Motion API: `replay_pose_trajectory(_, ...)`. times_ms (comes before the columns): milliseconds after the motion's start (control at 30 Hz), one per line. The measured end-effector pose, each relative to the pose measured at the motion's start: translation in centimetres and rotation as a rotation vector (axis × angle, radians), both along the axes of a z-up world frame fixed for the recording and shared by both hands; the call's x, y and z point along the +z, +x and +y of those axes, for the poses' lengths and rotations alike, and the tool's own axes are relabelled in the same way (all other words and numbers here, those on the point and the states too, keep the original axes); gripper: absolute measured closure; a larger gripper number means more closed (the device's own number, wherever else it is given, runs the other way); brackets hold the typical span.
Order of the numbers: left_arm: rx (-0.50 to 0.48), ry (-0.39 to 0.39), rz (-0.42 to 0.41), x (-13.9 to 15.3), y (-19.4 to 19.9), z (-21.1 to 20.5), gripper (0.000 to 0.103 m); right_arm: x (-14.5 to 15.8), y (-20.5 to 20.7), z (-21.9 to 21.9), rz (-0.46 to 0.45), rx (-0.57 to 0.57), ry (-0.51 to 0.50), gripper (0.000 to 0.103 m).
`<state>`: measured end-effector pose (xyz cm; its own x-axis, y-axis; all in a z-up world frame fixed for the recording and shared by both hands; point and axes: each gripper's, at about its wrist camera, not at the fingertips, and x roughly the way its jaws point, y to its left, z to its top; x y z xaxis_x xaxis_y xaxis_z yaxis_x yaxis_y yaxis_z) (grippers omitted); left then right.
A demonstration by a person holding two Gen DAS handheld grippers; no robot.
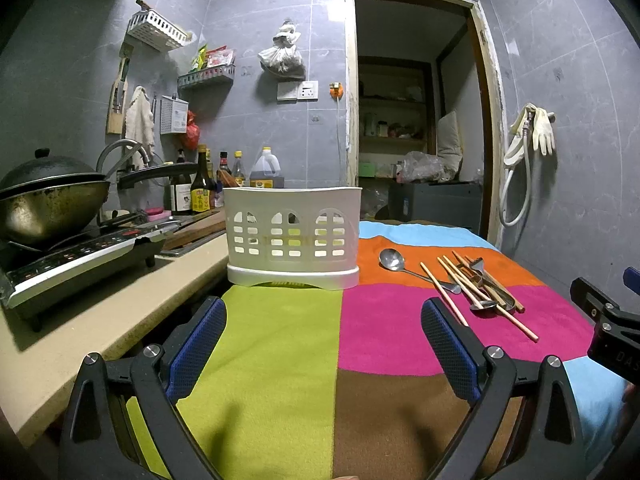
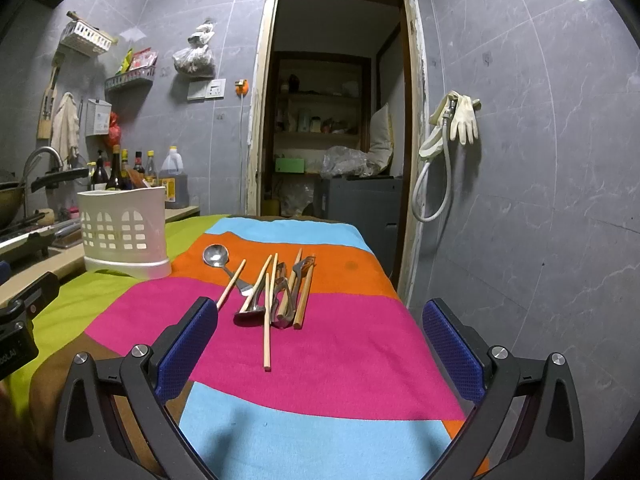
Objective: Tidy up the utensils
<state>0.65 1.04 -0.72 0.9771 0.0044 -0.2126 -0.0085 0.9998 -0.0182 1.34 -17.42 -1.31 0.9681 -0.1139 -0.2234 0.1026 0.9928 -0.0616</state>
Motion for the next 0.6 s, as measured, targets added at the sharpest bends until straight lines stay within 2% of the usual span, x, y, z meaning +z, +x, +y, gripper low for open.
replay_pose_trajectory(600, -0.001, 0.001, 0.002, -0.04, 0.03, 0.03, 0.007, -0.25, 0.03, -0.10, 0.003, 0.000, 0.003, 0.000)
